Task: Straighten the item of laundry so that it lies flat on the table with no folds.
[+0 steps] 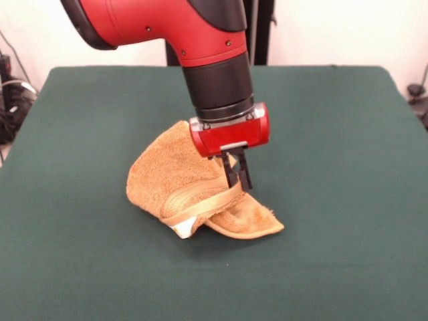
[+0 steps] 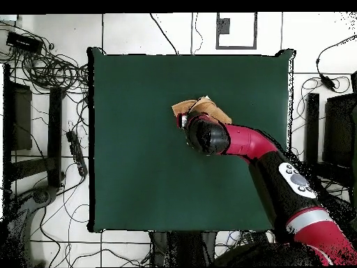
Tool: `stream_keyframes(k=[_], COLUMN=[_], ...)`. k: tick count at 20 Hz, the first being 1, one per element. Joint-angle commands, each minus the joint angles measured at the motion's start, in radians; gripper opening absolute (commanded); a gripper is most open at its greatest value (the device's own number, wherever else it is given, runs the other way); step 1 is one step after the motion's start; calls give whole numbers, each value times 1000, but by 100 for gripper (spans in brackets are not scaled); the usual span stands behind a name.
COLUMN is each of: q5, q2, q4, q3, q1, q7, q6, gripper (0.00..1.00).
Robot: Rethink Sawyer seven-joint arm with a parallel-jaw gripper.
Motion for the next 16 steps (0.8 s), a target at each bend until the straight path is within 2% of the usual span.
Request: stream_keyframes(k=[1, 9, 16], q5=[-41, -53, -39], q2=[10, 2, -95], q4=[-20, -12, 75], q3=[105, 101, 103], q1=[17, 20, 6], q7=[5, 23, 27], q6=[-18, -61, -12], gripper=[0, 0, 0])
